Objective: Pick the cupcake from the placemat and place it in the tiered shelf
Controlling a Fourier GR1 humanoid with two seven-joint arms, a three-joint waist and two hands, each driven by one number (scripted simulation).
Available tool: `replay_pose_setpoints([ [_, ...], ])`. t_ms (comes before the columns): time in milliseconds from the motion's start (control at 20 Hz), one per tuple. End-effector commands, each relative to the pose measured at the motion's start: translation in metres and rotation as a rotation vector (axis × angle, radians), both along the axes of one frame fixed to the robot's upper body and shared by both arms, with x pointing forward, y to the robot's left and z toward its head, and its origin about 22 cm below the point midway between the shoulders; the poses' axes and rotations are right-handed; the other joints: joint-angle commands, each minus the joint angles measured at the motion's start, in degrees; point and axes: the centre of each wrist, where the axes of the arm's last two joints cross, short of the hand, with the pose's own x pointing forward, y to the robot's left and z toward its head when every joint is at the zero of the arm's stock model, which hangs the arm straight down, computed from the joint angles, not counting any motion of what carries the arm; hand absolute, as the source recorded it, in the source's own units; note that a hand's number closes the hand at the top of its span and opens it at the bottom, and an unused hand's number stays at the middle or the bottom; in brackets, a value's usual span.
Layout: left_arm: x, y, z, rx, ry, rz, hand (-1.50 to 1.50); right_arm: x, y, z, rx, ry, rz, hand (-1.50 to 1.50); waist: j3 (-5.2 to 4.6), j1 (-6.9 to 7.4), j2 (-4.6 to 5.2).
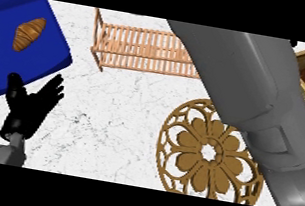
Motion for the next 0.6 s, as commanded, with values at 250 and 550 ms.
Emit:
replay_pose_setpoints([
  [250, -0.001, -0.007, -0.013, -0.015, -0.002, 0.011, 0.0, 0.026, -0.008, -0.03, -0.006, -0.042, 0.011, 1.5, -0.01, -0.01, 0.07],
  [550, -0.011, 0.008, -0.006, -0.003, -0.002, 0.001, 0.0, 0.03, -0.012, -0.014, 0.003, -0.047, 0.061, 1.5, 0.01, 0.25, -0.08],
])
